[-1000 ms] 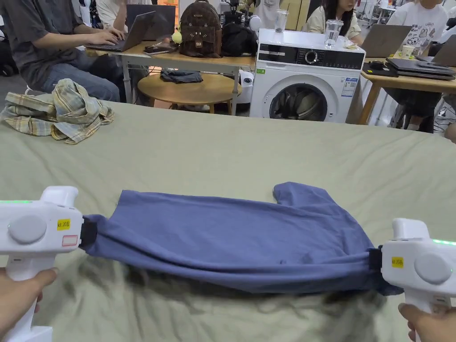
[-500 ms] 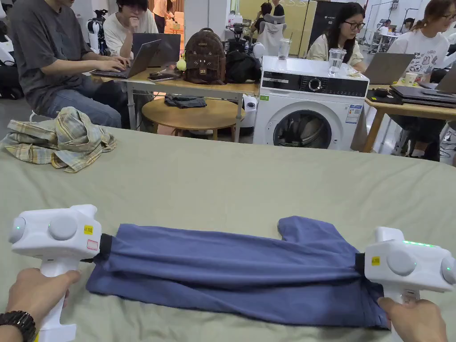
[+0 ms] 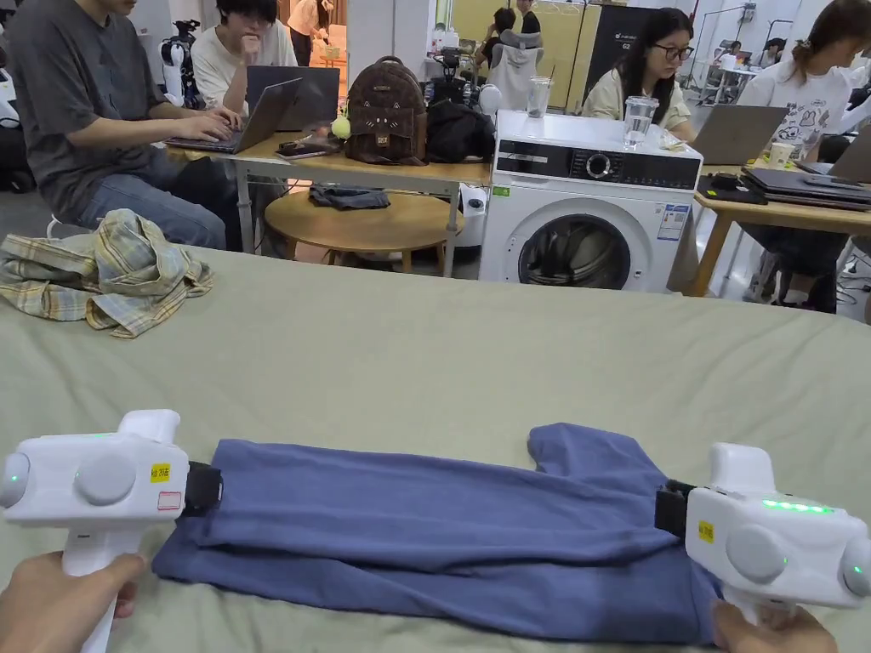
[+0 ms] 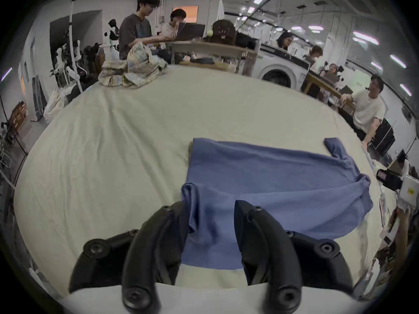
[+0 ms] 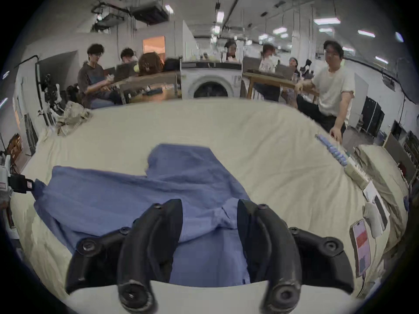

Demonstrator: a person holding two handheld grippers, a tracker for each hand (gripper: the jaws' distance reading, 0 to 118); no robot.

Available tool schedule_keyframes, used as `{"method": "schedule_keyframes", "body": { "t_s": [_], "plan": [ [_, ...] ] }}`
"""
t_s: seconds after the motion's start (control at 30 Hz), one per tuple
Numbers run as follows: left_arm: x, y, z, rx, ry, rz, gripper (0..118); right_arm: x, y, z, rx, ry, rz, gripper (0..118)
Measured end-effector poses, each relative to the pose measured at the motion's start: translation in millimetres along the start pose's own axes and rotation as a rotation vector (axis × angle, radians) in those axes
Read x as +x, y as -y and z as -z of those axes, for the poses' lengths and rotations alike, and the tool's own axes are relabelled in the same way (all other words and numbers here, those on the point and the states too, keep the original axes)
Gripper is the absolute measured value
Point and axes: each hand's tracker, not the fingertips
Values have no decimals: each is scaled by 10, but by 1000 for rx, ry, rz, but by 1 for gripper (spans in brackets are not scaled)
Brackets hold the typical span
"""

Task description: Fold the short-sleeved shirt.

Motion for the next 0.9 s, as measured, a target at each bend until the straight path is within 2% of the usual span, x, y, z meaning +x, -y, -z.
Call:
{"method": "schedule_keyframes", "body": {
  "t_s": [0.1, 0.13, 0.17, 0.2, 0.23, 0.27, 0.37, 0.4, 0.63, 0.8, 0.9],
  "plan": [
    [142, 160, -219, 102, 50, 14, 38, -184, 90, -317, 125, -18, -5, 49],
    [168, 211, -288, 142, 44, 23, 38, -256, 127, -425, 177, -21, -15, 45],
    [211, 274, -361, 177, 44, 33, 38, -318, 154, -508, 213, -29, -28, 33],
    [272, 339, -437, 225, 26, 37, 38, -395, 191, -589, 250, -28, -29, 10],
    [332, 409, -520, 261, 19, 47, 38, -470, 230, -681, 252, -29, -29, 0],
    [315, 436, -534, 297, 19, 57, 36, -507, 257, -745, 270, -48, -22, 0],
    [449, 548, -660, 343, -39, 104, 3, -623, 333, -850, 280, -81, 2, 0],
    [485, 586, -692, 348, -51, 116, 0, -665, 352, -863, 278, -78, -1, 0],
    [327, 593, -695, 247, -75, 121, 0, -705, 442, -819, 232, -97, 30, 0],
    [-75, 402, -488, 36, -27, 37, 0, -658, 494, -780, 205, -89, 25, 0],
    [-294, 253, -252, -94, -33, 34, 0, -615, 511, -741, 180, -90, 21, 0]
  ]
}}
